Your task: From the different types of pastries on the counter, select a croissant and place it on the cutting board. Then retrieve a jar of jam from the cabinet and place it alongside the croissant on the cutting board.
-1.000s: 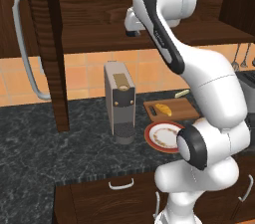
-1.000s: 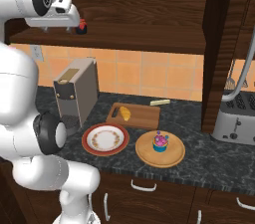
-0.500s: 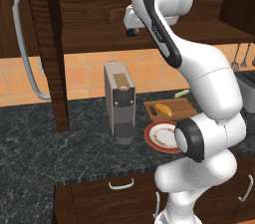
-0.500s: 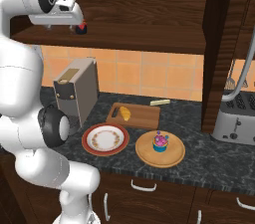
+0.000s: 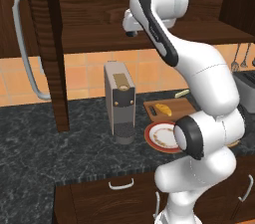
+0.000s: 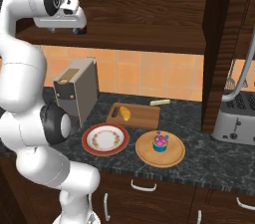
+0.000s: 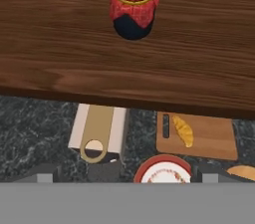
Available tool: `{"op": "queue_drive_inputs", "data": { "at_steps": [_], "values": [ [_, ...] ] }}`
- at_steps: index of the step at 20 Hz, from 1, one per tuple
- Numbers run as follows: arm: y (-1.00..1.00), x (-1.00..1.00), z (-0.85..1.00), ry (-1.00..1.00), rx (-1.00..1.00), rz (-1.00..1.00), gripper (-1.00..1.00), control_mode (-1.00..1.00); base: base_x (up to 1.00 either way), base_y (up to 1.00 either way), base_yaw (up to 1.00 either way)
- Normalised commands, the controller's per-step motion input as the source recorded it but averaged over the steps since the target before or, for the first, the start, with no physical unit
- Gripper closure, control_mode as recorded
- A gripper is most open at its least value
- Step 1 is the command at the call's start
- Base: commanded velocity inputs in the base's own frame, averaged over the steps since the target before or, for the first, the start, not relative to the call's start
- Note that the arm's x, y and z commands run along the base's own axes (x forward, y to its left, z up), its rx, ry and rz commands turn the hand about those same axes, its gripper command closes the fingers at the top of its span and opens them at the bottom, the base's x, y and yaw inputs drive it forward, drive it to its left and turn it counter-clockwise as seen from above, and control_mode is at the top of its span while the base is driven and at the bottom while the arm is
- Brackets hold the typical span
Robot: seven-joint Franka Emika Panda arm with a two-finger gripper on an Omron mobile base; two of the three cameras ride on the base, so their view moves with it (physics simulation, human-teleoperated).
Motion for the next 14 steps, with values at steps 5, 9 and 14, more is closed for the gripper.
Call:
{"op": "queue_drive_inputs", "data": {
  "at_steps": [5, 9, 14],
  "values": [
    [-0.04, 0.41, 0.0, 0.0, 0.0, 0.0, -1.0, -1.0, 0.0, 0.0, 0.0],
    [-0.01, 0.46, 0.0, 0.0, 0.0, -0.02, -1.0, -1.0, 0.0, 0.0, 0.0],
    [0.0, 0.62, 0.0, 0.0, 0.0, -0.04, -1.0, -1.0, 0.0, 0.0, 0.0]
  ]
}}
